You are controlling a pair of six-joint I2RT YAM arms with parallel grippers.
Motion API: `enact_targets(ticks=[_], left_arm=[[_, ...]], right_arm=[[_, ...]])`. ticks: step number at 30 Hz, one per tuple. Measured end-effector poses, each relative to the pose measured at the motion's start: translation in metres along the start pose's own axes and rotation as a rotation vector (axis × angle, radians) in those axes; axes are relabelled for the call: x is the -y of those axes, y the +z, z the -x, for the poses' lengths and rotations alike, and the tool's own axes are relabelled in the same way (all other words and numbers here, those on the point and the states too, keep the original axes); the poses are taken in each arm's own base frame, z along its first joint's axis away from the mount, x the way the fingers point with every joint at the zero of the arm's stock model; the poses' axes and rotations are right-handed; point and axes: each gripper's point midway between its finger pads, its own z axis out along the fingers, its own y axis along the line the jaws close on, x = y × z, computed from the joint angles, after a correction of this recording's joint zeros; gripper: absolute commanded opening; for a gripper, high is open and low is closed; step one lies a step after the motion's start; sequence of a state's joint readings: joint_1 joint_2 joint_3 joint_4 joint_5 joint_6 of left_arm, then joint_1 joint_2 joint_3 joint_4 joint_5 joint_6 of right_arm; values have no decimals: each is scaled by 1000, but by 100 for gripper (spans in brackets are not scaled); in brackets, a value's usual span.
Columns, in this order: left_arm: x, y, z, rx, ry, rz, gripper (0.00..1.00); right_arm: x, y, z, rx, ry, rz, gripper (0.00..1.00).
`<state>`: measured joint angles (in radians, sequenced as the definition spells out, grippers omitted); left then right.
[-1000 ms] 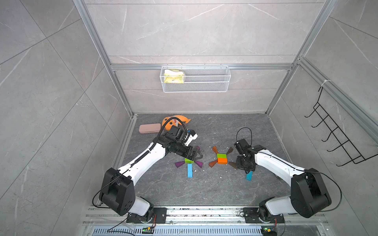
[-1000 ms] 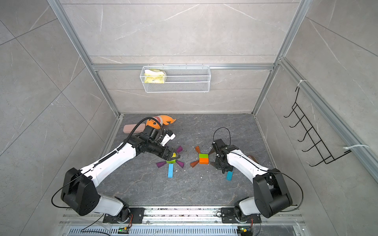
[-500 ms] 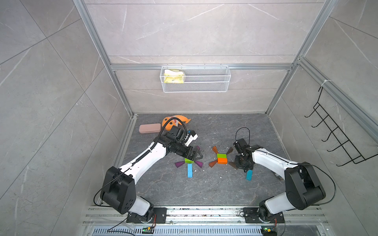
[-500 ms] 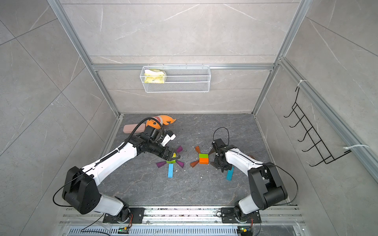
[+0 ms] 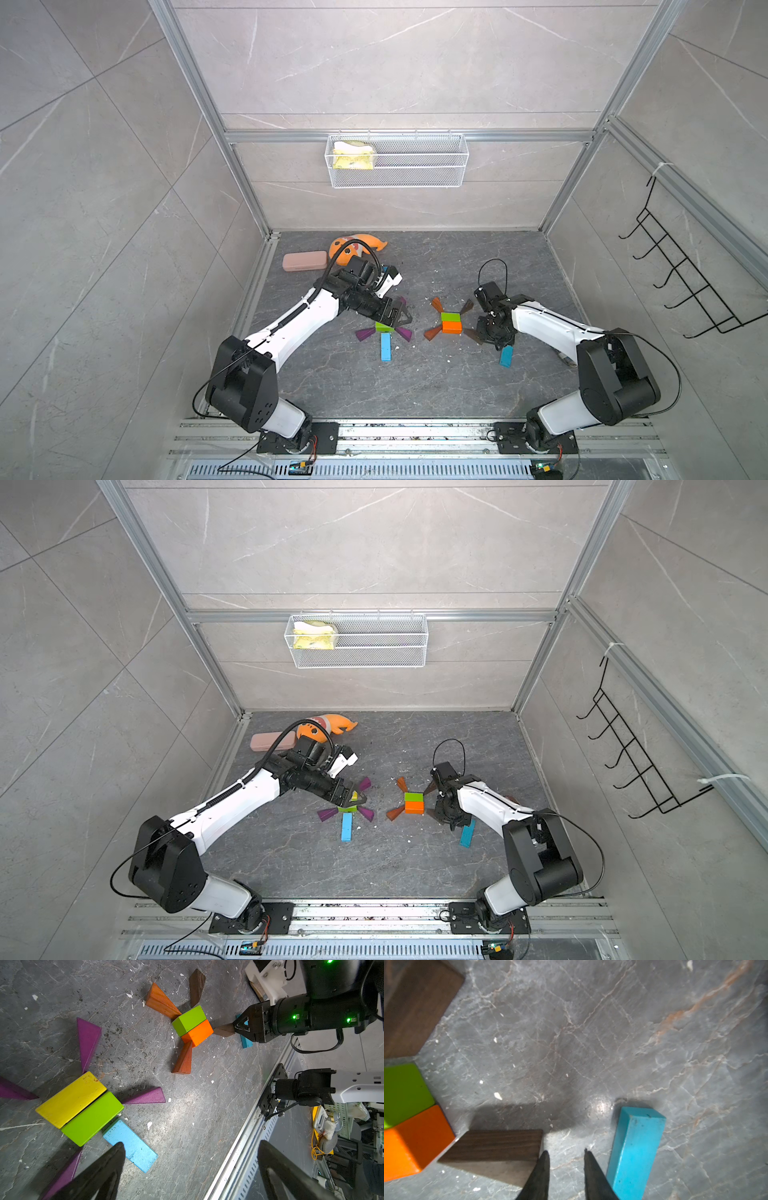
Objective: Assemble a small pinwheel with building blocks
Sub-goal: Assemble the building block at the center of the board.
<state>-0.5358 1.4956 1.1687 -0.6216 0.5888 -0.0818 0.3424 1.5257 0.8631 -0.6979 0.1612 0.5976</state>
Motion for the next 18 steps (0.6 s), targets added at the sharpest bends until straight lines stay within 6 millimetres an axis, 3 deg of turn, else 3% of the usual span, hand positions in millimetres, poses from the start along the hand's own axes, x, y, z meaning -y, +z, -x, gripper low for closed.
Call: enact_targets(ticks=[18], left_arm=[[4, -1, 0, -2, 3, -17, 100]], right_arm=[[-3, 0, 4, 1, 0, 0, 35]])
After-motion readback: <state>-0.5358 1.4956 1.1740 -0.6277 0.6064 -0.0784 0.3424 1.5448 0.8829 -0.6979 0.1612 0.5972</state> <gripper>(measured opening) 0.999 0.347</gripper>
